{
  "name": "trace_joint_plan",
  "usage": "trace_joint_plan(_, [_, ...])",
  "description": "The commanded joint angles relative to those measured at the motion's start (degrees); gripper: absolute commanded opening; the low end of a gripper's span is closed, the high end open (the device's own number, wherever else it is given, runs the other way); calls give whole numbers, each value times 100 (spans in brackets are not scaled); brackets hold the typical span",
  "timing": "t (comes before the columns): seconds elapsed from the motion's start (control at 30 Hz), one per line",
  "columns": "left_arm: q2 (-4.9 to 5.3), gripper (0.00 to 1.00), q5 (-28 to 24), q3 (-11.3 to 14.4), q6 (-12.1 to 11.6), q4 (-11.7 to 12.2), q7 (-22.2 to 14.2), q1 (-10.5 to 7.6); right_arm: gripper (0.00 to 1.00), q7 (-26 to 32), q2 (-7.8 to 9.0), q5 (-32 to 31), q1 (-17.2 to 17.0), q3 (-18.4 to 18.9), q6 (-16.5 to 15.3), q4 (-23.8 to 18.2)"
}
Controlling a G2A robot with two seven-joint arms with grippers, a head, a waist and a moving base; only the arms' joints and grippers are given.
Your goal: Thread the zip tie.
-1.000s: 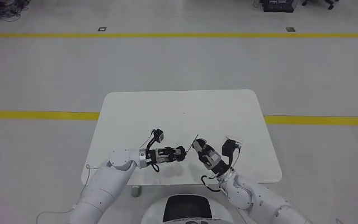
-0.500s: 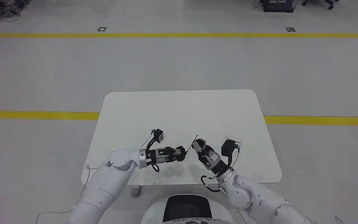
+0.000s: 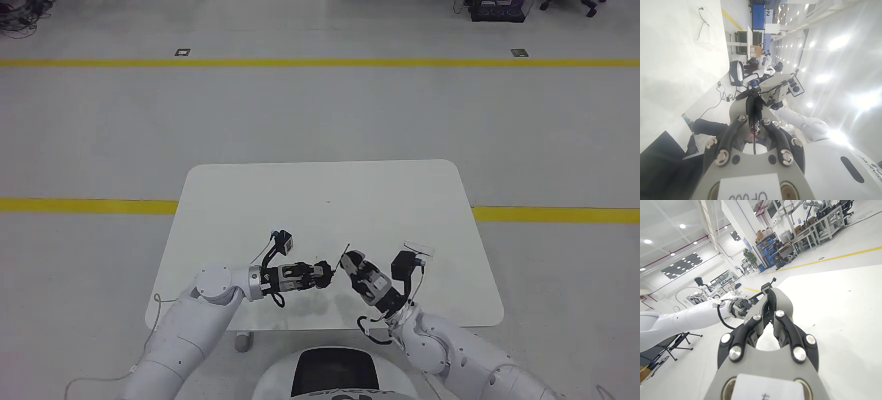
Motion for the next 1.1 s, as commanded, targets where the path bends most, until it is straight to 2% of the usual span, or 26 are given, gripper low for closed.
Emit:
trace_joint_plan(0.0, [0, 0, 0, 0, 0, 0, 0, 0, 0, 2, -3, 13, 11, -17, 0, 19])
trace_joint_plan(1.07, [0, 0, 0, 0, 0, 0, 0, 0, 0, 208, -140, 10, 177, -227, 0, 366])
